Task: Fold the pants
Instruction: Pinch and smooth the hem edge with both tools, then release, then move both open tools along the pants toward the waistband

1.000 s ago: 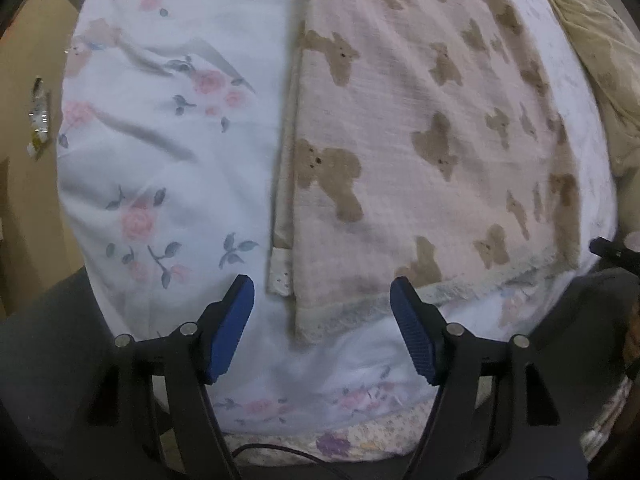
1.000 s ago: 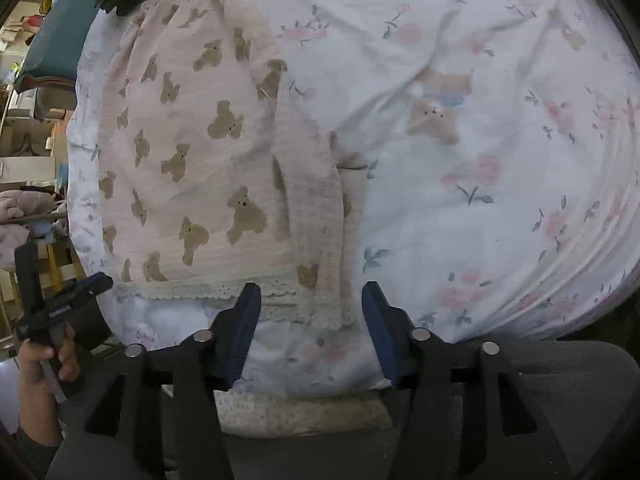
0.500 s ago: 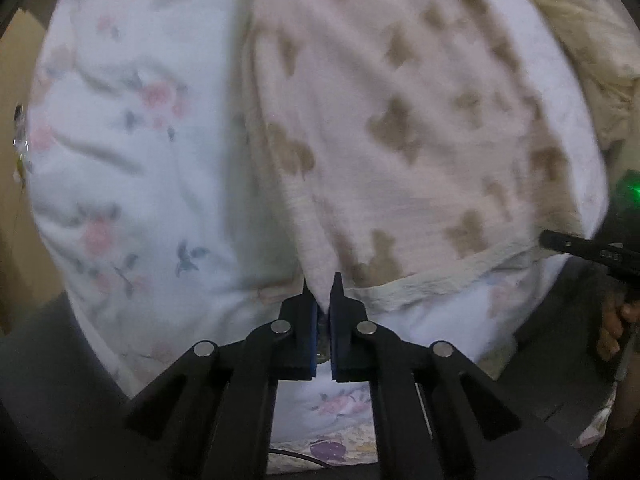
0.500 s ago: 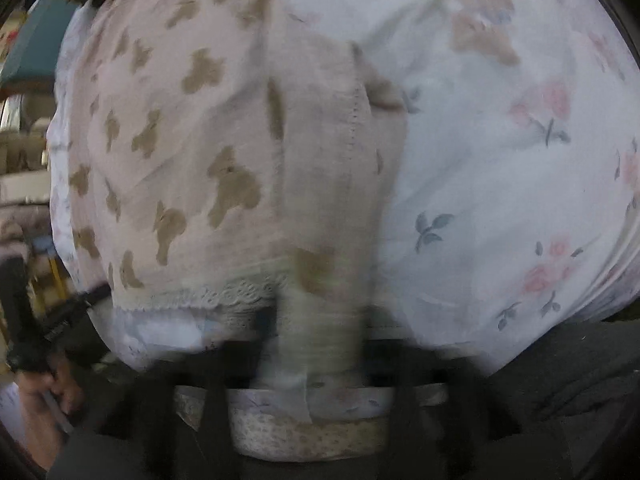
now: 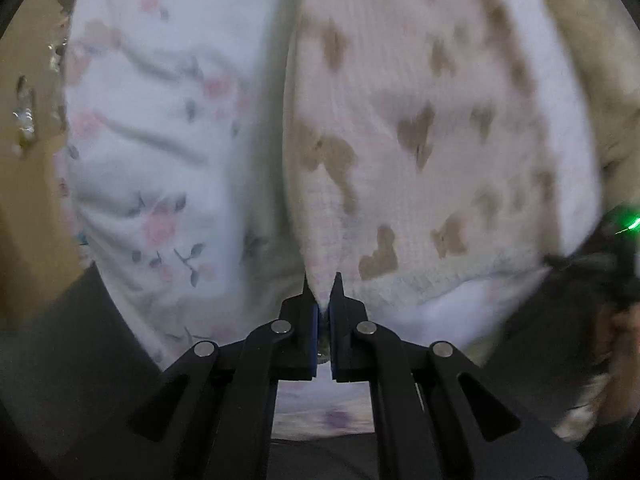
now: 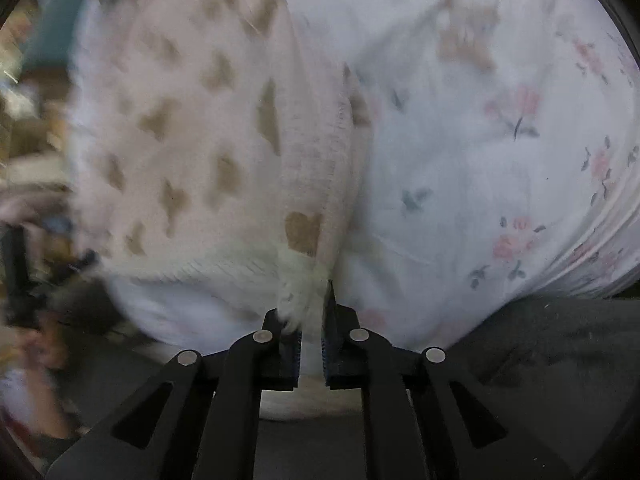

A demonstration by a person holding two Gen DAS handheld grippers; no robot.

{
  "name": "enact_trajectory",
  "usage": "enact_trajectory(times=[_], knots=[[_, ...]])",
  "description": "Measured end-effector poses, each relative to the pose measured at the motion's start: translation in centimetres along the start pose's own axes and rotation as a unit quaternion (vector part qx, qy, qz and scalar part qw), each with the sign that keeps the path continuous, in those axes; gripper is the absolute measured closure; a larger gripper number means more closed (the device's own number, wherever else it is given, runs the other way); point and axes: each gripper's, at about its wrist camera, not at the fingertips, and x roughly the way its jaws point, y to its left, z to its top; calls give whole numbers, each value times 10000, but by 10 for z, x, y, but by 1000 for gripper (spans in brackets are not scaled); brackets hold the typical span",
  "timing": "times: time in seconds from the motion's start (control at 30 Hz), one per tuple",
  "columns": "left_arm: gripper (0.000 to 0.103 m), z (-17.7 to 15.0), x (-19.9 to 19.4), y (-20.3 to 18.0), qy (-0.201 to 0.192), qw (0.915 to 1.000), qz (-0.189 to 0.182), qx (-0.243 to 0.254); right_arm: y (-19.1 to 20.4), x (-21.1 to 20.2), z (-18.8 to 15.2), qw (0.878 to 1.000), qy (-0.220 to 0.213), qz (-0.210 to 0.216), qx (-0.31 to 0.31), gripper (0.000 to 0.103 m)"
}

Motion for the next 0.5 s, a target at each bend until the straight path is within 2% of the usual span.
enact_trajectory(times=[0.07,0.1,0.13,0.17,0.23,0.3,0.33,0.4,0.43,0.5], knots=[[99,-4,10,-10,55,9984,486,285,0,8,2,9990,191,-409,-46,89],[95,-5,8,-13,-12,9969,697,373,1,6,2,9980,176,-586,-135,83],[87,-6,6,-16,-68,9959,807,404,6,-1,3,9949,41,-942,-351,65],[81,-5,4,-16,-105,9946,941,415,12,-10,3,9914,-142,-1165,-573,57],[63,-5,-15,-14,-568,9923,1068,260,21,-25,4,9856,-453,-1358,-899,57],[54,-3,-34,-18,-1052,9876,1159,133,30,-50,8,9821,-1037,-1215,-1001,57],[50,-1,-46,-24,-1473,9806,1290,55,34,-60,11,9810,-1321,-985,-1027,57],[46,5,-55,-41,-1986,9713,1301,168,42,-72,21,9776,-1776,-501,-1006,57],[46,11,-53,-53,-2039,9707,1237,281,49,-70,28,9756,-1927,-442,-953,57],[46,28,-36,-70,-1930,9755,921,520,67,-56,39,9721,-2031,-446,-1083,57]])
